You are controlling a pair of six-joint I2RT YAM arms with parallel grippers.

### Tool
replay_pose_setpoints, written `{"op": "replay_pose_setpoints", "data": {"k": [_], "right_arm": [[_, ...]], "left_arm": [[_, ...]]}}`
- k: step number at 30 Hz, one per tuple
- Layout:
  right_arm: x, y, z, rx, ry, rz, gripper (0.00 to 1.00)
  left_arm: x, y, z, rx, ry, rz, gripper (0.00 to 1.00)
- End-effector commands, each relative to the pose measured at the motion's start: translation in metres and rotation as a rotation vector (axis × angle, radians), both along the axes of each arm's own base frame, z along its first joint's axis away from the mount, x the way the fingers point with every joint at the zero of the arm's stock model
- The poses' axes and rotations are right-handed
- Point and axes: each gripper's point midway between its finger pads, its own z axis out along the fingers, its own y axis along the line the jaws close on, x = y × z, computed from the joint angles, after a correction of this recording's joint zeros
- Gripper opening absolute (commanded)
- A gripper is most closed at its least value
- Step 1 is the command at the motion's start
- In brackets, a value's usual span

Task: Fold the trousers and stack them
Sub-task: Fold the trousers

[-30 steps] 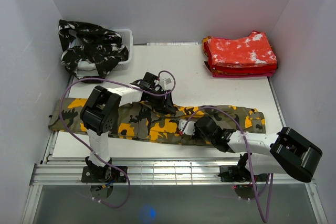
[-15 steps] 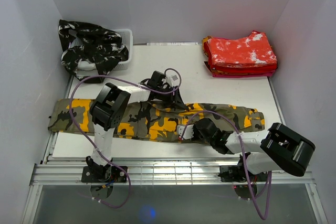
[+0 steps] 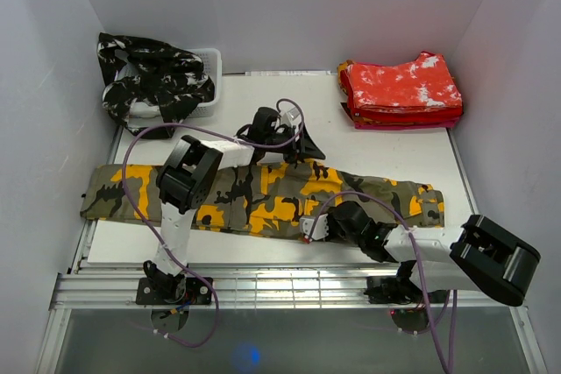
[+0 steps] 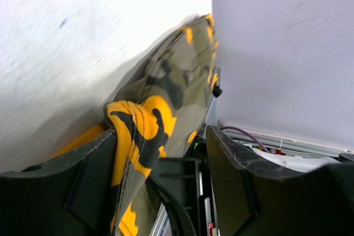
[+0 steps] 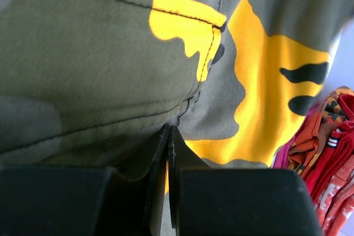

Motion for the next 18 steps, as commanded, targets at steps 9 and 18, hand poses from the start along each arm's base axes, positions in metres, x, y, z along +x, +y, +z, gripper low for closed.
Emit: {"op": "replay_pose_setpoints", "data": {"k": [9,18], "right_arm": [[-0.072,-0.044,-0.056,-0.199,0.302,0.138,0.08],[-0.066,-0.030,-0.038,-0.148,0.336,0.099,0.08]], "left_arm": [[0.059,-0.003,0.050,-0.150,-0.201,0.084,0.72],[0.103,0.038,0.066,-0.026,-0.443,0.165,0.75]]}}
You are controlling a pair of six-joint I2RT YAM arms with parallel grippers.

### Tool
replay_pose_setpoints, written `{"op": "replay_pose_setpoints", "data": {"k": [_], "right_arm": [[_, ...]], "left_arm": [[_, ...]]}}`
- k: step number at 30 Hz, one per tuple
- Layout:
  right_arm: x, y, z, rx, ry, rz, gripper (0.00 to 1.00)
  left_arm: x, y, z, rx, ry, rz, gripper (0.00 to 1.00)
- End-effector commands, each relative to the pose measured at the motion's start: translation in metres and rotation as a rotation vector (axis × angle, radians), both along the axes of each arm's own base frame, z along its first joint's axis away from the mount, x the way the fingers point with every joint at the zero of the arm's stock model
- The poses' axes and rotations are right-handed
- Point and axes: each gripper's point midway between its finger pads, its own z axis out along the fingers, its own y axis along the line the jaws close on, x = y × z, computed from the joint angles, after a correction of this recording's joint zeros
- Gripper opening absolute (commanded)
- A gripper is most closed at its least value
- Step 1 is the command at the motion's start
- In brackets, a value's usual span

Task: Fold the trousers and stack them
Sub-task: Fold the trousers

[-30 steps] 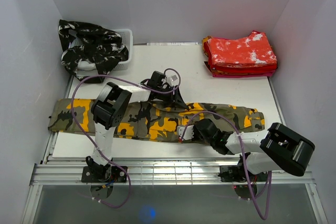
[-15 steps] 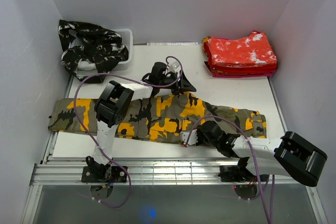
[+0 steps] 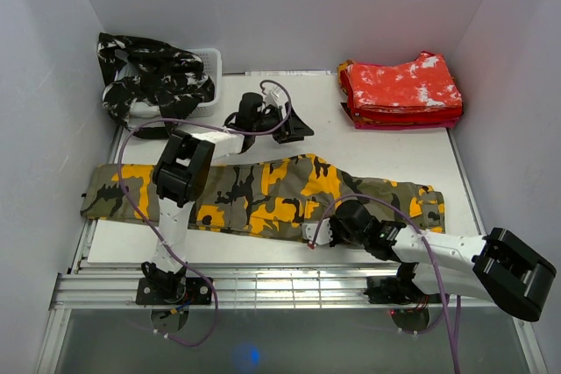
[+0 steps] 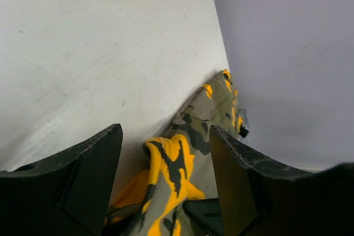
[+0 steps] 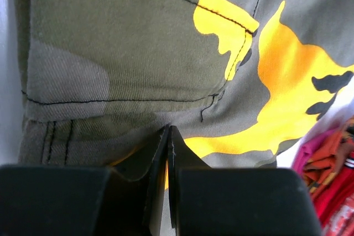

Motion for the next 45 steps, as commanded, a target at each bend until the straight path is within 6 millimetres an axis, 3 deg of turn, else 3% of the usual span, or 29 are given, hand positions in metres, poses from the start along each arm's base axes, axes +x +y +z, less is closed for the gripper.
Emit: {"op": "replay_pose_setpoints", "data": {"k": [1,2,3,5,6,7,8,9,10,13,15,17,20,21,24,25,28,34,37,41,44,45], "right_arm": [[-0.039,-0.024,-0.034,-0.110,0.247,-0.025,0.08],[-0.032,-0.024,-0.027,-0.083,0.262,-0.089,0.12],[-0.024,-0.013,-0.009,-0.036,0.276,-0.101,0.26],[-0.003,-0.013,0.013,0.052,0.307,-0.183,0.49],[0.012,-0.004,0.037,0.109,0.295,-0.190,0.66],[0.012,-0.006,0.040,0.116,0.333,-0.197,0.71],[0.022,-0.013,0.045,0.123,0.347,-0.237,0.73],[0.032,-0.009,0.053,0.126,0.360,-0.247,0.75],[0.033,-0.010,0.054,0.131,0.398,-0.262,0.75],[0.038,-0.025,0.045,0.111,0.570,-0.372,0.77],[0.027,-0.037,0.028,0.045,0.699,-0.436,0.77],[0.030,-0.046,0.025,0.030,0.755,-0.492,0.76],[0.024,-0.067,0.008,-0.047,0.839,-0.580,0.73],[0.024,-0.079,0.001,-0.094,0.828,-0.618,0.71],[0.027,-0.111,-0.020,-0.180,0.823,-0.682,0.68],[0.036,-0.126,-0.025,-0.208,0.784,-0.722,0.67],[0.056,-0.181,-0.037,-0.256,0.768,-0.868,0.66],[0.100,-0.248,-0.033,-0.289,0.714,-1.011,0.64],[0.103,-0.259,-0.030,-0.329,0.684,-0.971,0.64],[0.104,-0.256,-0.020,-0.314,0.665,-0.932,0.72],[0.108,-0.250,-0.007,-0.288,0.644,-0.916,0.84],[0.111,-0.249,0.001,-0.271,0.623,-0.914,0.88]], "left_arm": [[0.035,0.031,0.046,0.093,-0.286,0.053,0.75],[0.036,0.042,0.046,0.152,-0.276,0.052,0.75],[0.041,0.065,0.051,0.245,-0.317,0.057,0.78],[0.035,0.090,0.049,0.333,-0.328,0.029,0.82],[0.036,0.113,0.062,0.382,-0.358,0.057,0.84],[0.025,0.131,0.054,0.451,-0.356,0.026,0.89],[0.013,0.147,0.044,0.486,-0.329,0.015,0.91],[0.010,0.172,0.058,0.509,-0.350,0.047,0.93],[-0.005,0.189,0.050,0.550,-0.315,0.021,0.95],[-0.043,0.237,0.039,0.587,-0.224,0.009,0.97],[-0.065,0.260,0.030,0.586,-0.174,-0.005,0.97],[-0.090,0.273,0.028,0.645,-0.183,-0.054,0.97],[-0.119,0.297,0.004,0.800,-0.168,-0.088,0.97],[-0.135,0.302,-0.010,0.827,-0.127,-0.107,0.97],[-0.153,0.313,-0.027,0.892,-0.077,-0.127,0.95],[-0.163,0.314,-0.038,0.894,-0.048,-0.136,0.95],[-0.169,0.313,-0.054,0.886,0.015,-0.127,0.91],[-0.150,0.315,-0.060,0.897,0.069,-0.048,0.89],[-0.143,0.332,-0.053,0.913,0.083,0.034,0.91],[-0.128,0.360,-0.031,0.912,0.087,0.180,0.93],[-0.110,0.404,-0.006,0.911,0.084,0.338,0.95],[-0.110,0.431,-0.001,0.901,0.111,0.410,0.95]]}}
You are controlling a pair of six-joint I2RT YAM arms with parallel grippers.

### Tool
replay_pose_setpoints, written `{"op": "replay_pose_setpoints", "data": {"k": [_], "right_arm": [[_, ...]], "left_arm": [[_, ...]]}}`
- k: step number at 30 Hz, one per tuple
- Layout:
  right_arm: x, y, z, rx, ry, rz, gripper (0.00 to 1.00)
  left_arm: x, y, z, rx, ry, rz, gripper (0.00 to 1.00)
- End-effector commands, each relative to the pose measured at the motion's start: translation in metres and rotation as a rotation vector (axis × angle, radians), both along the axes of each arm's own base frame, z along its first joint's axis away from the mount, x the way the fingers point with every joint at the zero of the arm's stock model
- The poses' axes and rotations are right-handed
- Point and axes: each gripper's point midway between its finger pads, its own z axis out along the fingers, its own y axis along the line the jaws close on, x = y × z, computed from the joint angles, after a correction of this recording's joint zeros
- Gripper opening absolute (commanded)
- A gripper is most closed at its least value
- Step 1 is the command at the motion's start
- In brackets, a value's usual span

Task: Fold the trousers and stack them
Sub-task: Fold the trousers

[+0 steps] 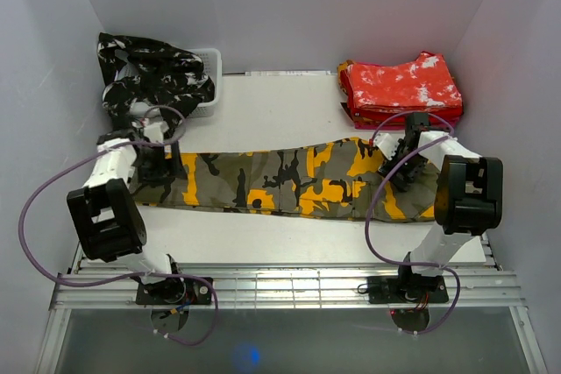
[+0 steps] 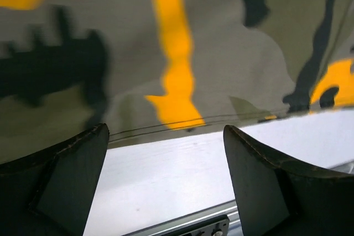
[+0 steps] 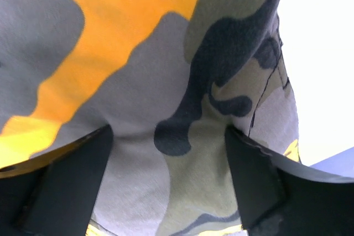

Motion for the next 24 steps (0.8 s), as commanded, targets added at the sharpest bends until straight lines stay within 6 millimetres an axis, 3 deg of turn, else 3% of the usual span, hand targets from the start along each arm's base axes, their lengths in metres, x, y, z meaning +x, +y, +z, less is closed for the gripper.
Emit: {"op": "replay_pose_setpoints", "data": {"k": [1,2,5,9,19,24], "right_arm": [[-0.022,-0.012,-0.002,-0.059,0.067,0.044,0.90],[-0.017,-0.010,0.007,-0.051,0.044,0.041,0.92],[-0.015,-0.003,0.022,-0.014,0.031,0.027,0.97],[-0.013,0.002,0.038,0.014,0.021,0.012,0.98],[-0.019,0.001,0.064,0.017,0.006,-0.015,0.98],[-0.025,0.003,0.067,0.025,0.026,-0.021,0.98]], "left_arm": [[0.024,0.062,0.051,0.032,-0.146,0.178,0.95],[0.022,0.081,0.049,0.015,-0.135,0.230,0.95],[0.022,0.111,0.051,0.020,-0.125,0.262,0.95],[0.021,0.138,0.032,0.003,-0.061,0.329,0.92],[-0.004,0.173,-0.036,0.067,0.096,0.421,0.80],[-0.008,0.174,-0.039,0.059,0.075,0.404,0.80]]}}
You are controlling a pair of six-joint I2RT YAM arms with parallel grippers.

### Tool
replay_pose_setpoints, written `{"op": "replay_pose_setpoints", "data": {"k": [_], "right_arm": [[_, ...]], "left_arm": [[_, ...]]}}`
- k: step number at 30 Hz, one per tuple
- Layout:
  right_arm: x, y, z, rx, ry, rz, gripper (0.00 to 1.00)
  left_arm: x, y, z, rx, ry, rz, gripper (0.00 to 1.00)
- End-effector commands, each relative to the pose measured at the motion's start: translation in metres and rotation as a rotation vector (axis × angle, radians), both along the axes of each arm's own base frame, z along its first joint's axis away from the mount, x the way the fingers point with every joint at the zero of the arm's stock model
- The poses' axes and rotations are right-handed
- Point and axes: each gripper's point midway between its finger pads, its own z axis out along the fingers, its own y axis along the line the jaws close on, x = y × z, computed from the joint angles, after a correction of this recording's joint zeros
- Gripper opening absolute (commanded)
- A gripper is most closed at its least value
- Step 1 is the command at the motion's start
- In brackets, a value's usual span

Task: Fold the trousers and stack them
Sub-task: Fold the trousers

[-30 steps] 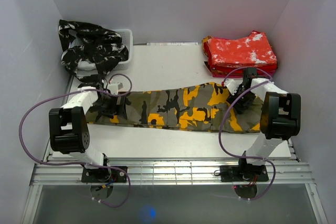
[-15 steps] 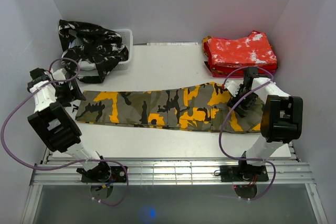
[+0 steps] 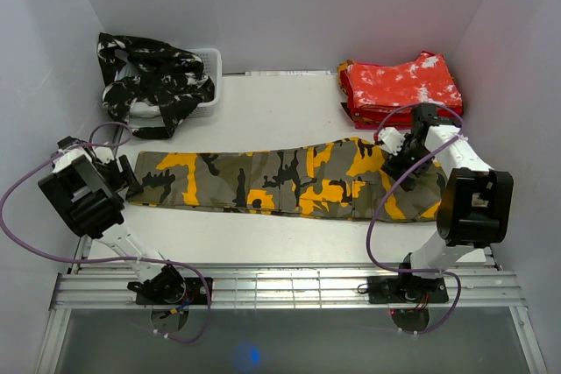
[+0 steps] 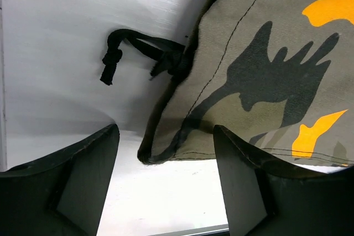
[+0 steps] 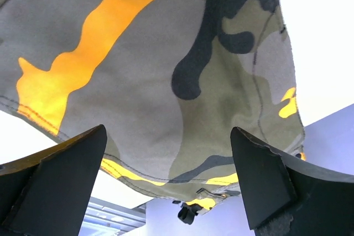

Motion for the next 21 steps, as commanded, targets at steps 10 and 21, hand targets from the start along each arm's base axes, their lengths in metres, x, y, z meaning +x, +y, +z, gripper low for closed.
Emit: {"op": "replay_pose_setpoints", "data": {"k": [10,21], "right_arm": [[-0.028,0.114,0.046,0.305,-0.039,0.261,0.65],[-0.072,0.242,0.006,0.322,-0.066,0.687,0.51]], "left_arm": [[0.007,0.023,0.030,0.011,-0.104,-0.054,0.86],[0.004,-0.041,0.062,-0.309,-0.310,-0.011,0.89]]}}
